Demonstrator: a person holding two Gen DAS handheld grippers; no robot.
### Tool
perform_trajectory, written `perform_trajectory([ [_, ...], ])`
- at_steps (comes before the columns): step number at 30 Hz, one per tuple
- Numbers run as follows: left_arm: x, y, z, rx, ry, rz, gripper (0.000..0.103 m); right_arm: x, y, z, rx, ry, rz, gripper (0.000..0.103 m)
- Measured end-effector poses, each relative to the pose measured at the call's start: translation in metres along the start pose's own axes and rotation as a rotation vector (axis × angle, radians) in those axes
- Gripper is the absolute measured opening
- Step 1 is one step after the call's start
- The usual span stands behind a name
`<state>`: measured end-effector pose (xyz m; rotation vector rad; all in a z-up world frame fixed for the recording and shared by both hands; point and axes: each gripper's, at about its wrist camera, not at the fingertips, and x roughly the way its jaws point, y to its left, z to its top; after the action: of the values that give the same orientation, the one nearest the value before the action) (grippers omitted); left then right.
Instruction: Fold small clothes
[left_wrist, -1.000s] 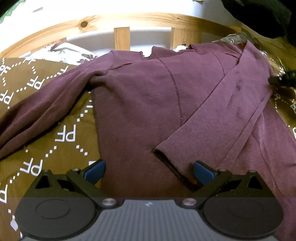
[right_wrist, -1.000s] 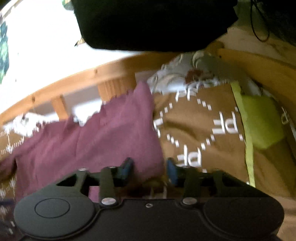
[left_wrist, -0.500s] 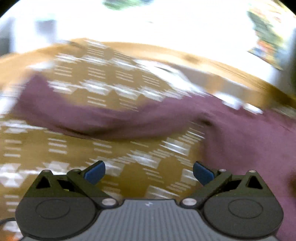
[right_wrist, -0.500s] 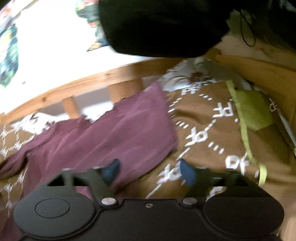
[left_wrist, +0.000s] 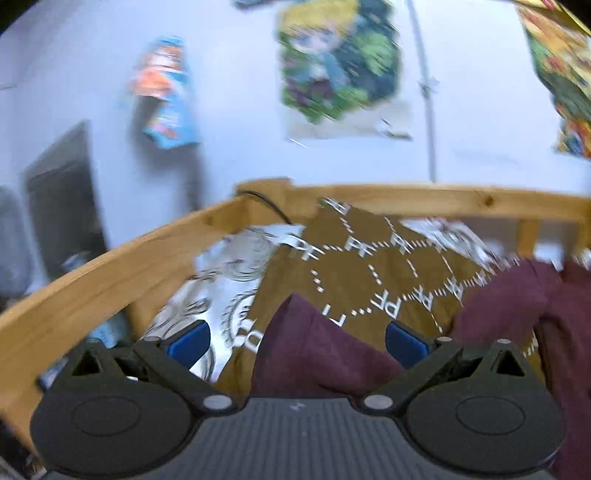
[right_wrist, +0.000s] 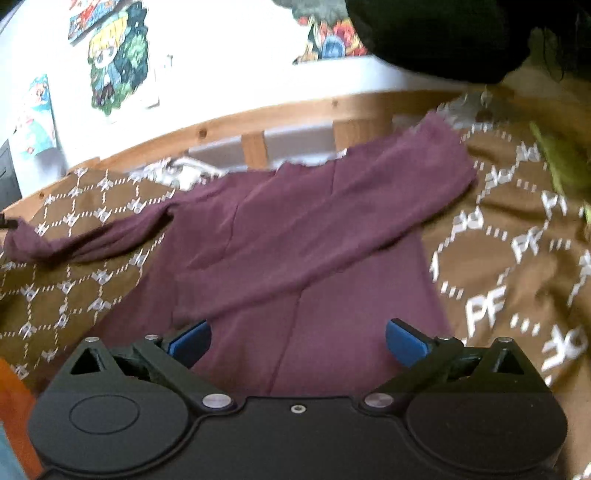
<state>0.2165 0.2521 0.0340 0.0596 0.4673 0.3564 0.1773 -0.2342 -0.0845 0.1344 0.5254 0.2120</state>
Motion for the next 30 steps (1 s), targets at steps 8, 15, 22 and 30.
perform_trajectory([
  [8, 0.04, 0.026, 0.013, -0.021, 0.125, -0.132, 0.053, 0.005, -0.004, -0.004, 0.039, 0.022, -0.019, 0.101],
  [15, 0.014, 0.035, 0.014, -0.074, 0.102, -0.138, 0.004, 0.007, -0.014, -0.009, 0.098, 0.023, -0.067, 0.102],
  [22, -0.022, 0.07, 0.036, -0.4, 0.094, -0.062, 0.004, 0.001, -0.012, -0.009, 0.084, -0.011, -0.059, 0.102],
  [30, -0.042, 0.025, 0.055, -0.329, 0.029, -0.1, 0.004, -0.004, -0.006, -0.007, 0.072, -0.018, -0.03, 0.102],
])
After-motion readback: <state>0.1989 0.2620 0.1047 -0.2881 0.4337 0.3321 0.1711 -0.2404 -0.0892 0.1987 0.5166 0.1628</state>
